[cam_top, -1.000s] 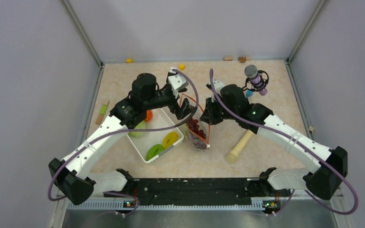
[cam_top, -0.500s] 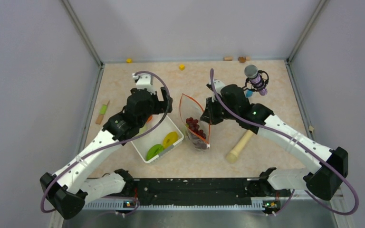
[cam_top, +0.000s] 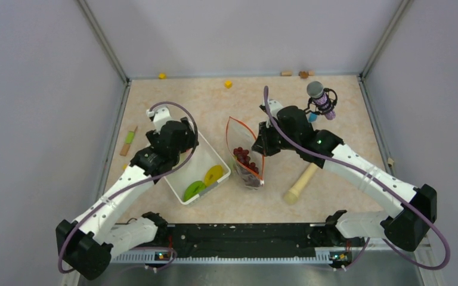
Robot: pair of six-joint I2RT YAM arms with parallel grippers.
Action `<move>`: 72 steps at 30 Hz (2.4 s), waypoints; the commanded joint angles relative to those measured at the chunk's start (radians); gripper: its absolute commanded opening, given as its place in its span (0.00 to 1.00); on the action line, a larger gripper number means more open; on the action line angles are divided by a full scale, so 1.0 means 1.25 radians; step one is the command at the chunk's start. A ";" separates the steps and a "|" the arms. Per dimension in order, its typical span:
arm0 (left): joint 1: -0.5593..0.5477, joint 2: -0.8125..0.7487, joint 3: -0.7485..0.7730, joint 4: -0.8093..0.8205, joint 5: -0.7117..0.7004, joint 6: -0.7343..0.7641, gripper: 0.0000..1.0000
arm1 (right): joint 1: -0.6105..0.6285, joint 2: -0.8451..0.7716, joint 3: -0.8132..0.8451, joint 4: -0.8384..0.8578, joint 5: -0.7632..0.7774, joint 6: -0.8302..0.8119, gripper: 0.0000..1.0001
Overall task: Place the food in the zip-top bag and seal the zipper
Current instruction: Pick up the fake fruit from the bin.
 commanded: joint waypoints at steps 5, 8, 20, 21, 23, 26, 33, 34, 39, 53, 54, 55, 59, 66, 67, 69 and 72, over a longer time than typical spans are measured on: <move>0.116 0.033 -0.036 0.094 0.098 0.022 0.97 | 0.005 -0.021 0.007 0.015 0.017 -0.007 0.00; 0.150 0.069 -0.032 0.117 0.132 0.026 0.97 | 0.005 -0.018 0.007 0.014 0.017 -0.009 0.00; 0.222 0.192 -0.022 0.212 0.150 0.056 0.92 | 0.005 -0.016 0.008 0.011 0.031 -0.012 0.00; 0.225 0.195 -0.022 0.219 0.153 0.056 0.92 | 0.005 -0.017 0.008 0.010 0.030 -0.012 0.00; 0.229 0.204 -0.024 0.225 0.156 0.060 0.92 | 0.005 -0.020 0.008 0.009 0.031 -0.012 0.00; 0.232 0.230 -0.024 0.229 0.169 0.065 0.89 | 0.005 -0.018 0.008 0.010 0.037 -0.011 0.00; 0.236 0.303 -0.001 0.197 0.176 0.059 0.83 | 0.005 -0.017 0.008 0.009 0.034 -0.011 0.00; 0.236 0.307 0.002 0.195 0.177 0.057 0.82 | 0.005 -0.017 0.008 0.009 0.032 -0.011 0.00; 0.236 0.342 0.026 0.171 0.187 0.057 0.79 | 0.005 -0.018 0.008 0.009 0.031 -0.012 0.00; 0.236 0.466 0.127 0.094 0.203 0.049 0.75 | 0.005 -0.022 0.008 0.009 0.032 -0.011 0.00; 0.236 0.474 0.133 0.089 0.205 0.048 0.75 | 0.005 -0.022 0.009 0.009 0.030 -0.011 0.00; 0.236 0.482 0.137 0.086 0.208 0.048 0.75 | 0.005 -0.021 0.008 0.009 0.029 -0.011 0.00; 0.236 0.501 0.147 0.083 0.223 0.047 0.66 | 0.005 -0.023 0.008 0.009 0.033 -0.011 0.00; 0.236 0.474 0.152 0.050 0.243 0.042 0.35 | 0.005 -0.026 0.008 0.009 0.037 -0.012 0.00; 0.236 0.461 0.151 0.044 0.239 0.038 0.29 | 0.005 -0.027 0.008 0.009 0.037 -0.013 0.00; 0.236 0.429 0.148 0.033 0.234 0.035 0.15 | 0.005 -0.029 0.008 0.009 0.037 -0.013 0.00; 0.235 0.368 0.137 0.025 0.233 0.025 0.00 | 0.005 -0.026 0.007 0.009 0.041 -0.013 0.00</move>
